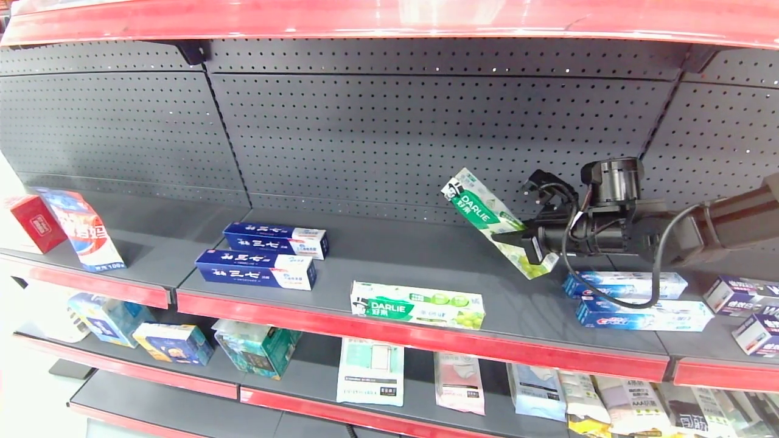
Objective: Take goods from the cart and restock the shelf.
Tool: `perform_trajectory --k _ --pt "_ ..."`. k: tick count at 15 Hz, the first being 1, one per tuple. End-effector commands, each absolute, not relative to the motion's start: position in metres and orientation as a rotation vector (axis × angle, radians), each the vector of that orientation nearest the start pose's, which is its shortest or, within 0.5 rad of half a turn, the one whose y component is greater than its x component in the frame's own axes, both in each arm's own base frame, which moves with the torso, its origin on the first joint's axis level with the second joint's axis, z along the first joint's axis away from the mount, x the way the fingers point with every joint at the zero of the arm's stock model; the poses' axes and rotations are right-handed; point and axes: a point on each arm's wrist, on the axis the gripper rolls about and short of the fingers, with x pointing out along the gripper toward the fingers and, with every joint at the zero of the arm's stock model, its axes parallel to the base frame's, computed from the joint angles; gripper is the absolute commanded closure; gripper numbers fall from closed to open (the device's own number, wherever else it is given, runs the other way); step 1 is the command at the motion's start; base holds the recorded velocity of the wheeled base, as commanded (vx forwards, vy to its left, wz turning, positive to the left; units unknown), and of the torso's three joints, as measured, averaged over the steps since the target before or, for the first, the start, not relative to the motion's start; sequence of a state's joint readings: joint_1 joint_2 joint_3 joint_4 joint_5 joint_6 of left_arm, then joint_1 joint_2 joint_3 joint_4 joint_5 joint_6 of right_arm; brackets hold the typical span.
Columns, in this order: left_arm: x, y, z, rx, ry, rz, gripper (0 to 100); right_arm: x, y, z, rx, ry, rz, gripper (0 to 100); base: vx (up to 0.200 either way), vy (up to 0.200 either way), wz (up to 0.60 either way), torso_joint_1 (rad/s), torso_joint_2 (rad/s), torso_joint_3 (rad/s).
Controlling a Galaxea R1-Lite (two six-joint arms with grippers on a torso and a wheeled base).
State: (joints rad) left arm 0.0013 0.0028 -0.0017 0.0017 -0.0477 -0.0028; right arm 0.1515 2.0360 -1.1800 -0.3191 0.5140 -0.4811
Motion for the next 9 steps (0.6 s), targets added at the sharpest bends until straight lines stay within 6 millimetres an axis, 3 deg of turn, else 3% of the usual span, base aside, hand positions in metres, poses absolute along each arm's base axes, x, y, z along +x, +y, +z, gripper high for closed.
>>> perform_trajectory --k 1,9 --pt "-0.023 -0.001 0.076 -0.003 0.003 -0.046 0 0.393 0.071 0.123 -0.347 0.394 0.77 100 0.0 0.0 0.0 0.0 0.0 0.0" --pt "-0.023 -0.001 0.076 -0.003 0.003 -0.046 0 0.407 0.081 0.111 -0.353 0.502 0.75 100 0.0 0.0 0.0 0.0 0.0 0.0"
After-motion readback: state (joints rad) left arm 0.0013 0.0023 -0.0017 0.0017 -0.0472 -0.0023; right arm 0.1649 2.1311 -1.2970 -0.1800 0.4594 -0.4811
